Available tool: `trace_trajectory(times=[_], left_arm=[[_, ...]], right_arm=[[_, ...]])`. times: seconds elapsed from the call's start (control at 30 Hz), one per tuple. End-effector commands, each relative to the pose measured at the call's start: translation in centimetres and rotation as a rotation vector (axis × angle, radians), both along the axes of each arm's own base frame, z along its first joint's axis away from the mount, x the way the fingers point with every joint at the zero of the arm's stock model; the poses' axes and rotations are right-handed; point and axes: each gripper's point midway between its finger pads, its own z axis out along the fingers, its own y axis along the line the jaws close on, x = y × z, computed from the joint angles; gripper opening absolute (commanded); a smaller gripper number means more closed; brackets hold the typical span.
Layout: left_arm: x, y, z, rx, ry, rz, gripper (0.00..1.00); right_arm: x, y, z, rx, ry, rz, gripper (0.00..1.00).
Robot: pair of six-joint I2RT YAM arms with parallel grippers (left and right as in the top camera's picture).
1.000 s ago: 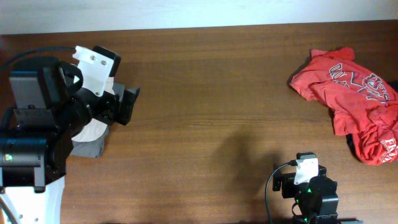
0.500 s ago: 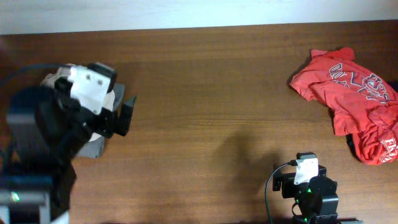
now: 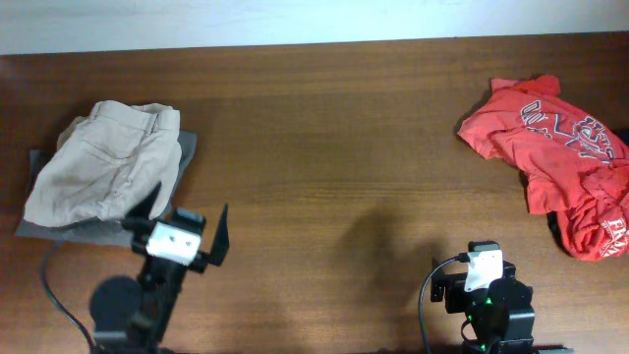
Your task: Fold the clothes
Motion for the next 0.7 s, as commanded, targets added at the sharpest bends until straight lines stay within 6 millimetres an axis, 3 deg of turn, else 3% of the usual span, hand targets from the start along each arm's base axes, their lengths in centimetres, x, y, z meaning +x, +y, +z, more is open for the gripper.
trace_trajectory(times=[0.0,0.27,0.57,0.67], left_arm=[[-1.0,0.1,-2.4,0.008,-0.022,0.003,0.99],[-1.8,0.2,-7.4,0.009,-0.013,0.005,0.99],[-2.1,0.1,-11.6,0.013,0.08,0.001,0.99],[-2.2,0.2,-12.1,0.014,0.099,0.004,0.99]], right_arm=[[0.0,-0.1,-0.2,0.007,-0.003,-0.01,0.99],[0.0,-0.1,-0.2,0.008,-0.003,-0.01,0.99],[0.0,-0.1,-0.2,0.007,-0.003,-0.01,0.99],[0.0,-0.1,-0.2,0.008,-0.003,-0.01,0.99]])
